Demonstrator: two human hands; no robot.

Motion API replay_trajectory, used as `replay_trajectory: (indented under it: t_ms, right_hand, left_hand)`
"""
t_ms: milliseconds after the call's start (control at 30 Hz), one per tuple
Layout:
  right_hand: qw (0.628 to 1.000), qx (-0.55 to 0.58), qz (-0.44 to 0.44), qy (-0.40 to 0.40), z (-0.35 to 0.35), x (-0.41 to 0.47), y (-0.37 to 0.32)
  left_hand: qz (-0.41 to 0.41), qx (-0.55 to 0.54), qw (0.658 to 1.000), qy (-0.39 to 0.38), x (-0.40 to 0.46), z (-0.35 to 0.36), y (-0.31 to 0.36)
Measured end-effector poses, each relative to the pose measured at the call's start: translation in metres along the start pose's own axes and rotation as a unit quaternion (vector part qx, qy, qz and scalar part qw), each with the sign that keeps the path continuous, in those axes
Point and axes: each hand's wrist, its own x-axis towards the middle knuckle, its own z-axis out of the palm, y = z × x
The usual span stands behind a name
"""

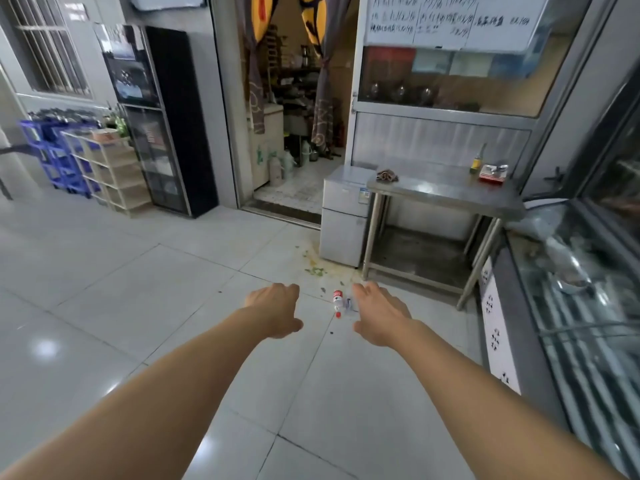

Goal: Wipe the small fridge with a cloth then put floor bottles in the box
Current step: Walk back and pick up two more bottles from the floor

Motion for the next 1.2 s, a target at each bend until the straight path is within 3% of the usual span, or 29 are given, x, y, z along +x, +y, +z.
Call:
replay_trajectory:
  t_ms: [233, 800, 1200]
  right_hand:
    - [1.0, -0.004, 0.023, -0.002, -0.019, 0.096, 0.033]
    - [0.99, 0.007, 0.141, 0.003, -0.066, 0.345, 0.071]
    - [0.979, 0.044, 0.195, -0.032, -0.049, 0.504, 0.158]
  left_hand:
    - [0.005, -0.01, 1.0, 0.004, 0.102, -0.024, -0.005]
    - [0.131, -0.018, 0.991, 0.023, 0.413, -0.094, -0.06]
    - [0.178, -0.008, 0.984, -0.022, 0.607, -0.08, -0.04]
